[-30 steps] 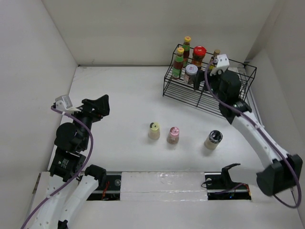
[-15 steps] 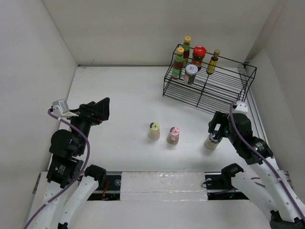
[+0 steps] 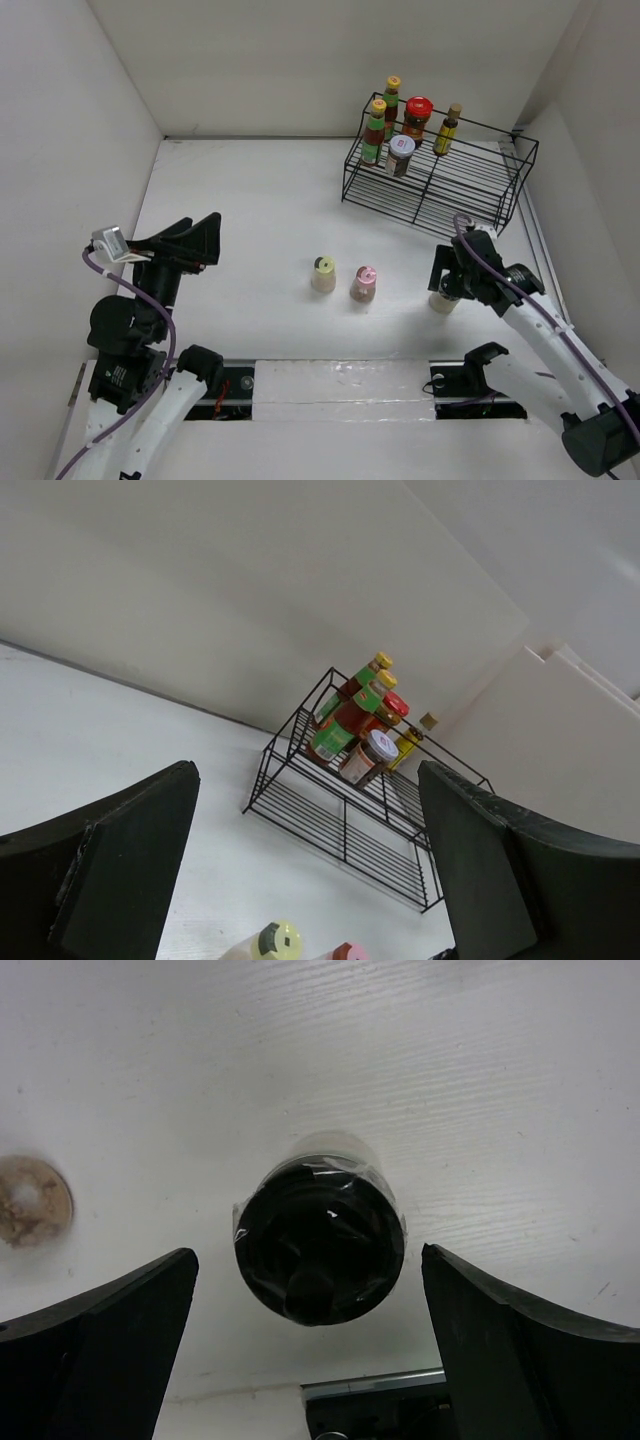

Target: Organize the condiment bottles

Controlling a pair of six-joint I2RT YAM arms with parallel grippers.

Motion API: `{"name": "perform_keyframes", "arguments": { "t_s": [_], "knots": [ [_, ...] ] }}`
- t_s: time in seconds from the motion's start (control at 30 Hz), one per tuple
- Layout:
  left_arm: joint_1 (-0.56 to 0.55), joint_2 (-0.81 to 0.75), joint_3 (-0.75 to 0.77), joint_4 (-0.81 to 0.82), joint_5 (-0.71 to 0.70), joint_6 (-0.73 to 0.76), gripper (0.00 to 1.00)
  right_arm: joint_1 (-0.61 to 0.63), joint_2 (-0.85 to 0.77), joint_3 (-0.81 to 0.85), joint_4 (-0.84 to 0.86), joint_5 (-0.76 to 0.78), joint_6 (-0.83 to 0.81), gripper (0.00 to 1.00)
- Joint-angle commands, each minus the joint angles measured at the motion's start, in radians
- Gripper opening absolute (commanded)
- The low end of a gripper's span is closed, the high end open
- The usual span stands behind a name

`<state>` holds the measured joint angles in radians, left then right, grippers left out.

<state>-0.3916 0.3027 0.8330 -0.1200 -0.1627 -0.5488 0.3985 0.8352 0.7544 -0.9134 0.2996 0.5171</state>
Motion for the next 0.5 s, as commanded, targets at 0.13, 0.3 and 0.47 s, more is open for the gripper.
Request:
{"name": "perform_keyframes", "arguments": {
  "t_s": [0.13, 0.3, 0.47],
  "knots": [
    [-0.006, -0.005, 0.032, 0.036, -0.003, 0.004, 0.87, -0.067, 0.024, -0.042, 0.143, -0.027, -0.037, 0.78],
    [-0.006, -0.005, 0.032, 0.036, -0.003, 0.004, 0.87, -0.058, 0.015, -0.064, 0.171, -0.016, -0.037, 0.65],
    [-0.006, 0.016, 0.032, 0.036, -0.003, 0.004, 0.87, -0.001, -0.024, 0.061, 0.162, -0.014, -0.064, 0.57]
  ]
}}
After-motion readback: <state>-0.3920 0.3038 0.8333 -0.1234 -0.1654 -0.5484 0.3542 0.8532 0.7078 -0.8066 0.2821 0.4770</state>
